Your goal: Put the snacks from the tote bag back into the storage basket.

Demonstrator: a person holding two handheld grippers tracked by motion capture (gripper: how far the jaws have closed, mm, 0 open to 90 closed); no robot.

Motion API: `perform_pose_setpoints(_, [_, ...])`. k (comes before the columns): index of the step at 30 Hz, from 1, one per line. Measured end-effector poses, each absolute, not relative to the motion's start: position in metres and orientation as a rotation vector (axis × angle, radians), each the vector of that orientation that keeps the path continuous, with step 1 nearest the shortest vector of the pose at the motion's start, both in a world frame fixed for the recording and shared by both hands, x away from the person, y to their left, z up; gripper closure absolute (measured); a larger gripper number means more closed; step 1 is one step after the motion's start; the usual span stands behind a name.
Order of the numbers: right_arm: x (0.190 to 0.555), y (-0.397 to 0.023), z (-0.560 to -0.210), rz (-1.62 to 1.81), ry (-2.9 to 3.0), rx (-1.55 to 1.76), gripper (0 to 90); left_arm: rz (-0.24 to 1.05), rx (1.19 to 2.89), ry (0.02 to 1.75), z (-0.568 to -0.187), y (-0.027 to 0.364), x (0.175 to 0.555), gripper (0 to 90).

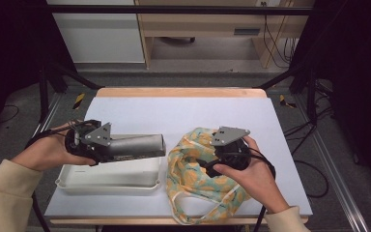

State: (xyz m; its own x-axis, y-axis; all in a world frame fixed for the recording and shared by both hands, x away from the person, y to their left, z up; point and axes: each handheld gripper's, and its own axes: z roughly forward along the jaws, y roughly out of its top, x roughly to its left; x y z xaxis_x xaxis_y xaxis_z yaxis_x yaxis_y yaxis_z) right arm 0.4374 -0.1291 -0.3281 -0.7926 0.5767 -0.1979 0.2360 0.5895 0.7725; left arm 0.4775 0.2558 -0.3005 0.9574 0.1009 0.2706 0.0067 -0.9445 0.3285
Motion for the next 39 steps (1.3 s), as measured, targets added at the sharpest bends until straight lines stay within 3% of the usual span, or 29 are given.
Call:
perform_pose_setpoints(22, [0.401,-0.202,-0.387,0.956,2.164,0.991,15.2,0.426,2.793,0.123,-0.304,0.277,0.479,43.3])
perform_pose_setpoints(39, [0.380,-0.233,-0.430,1.013,1.987,1.200,15.8,0.408,2.812,0.125,-0.324,0.284,0.480,43.4])
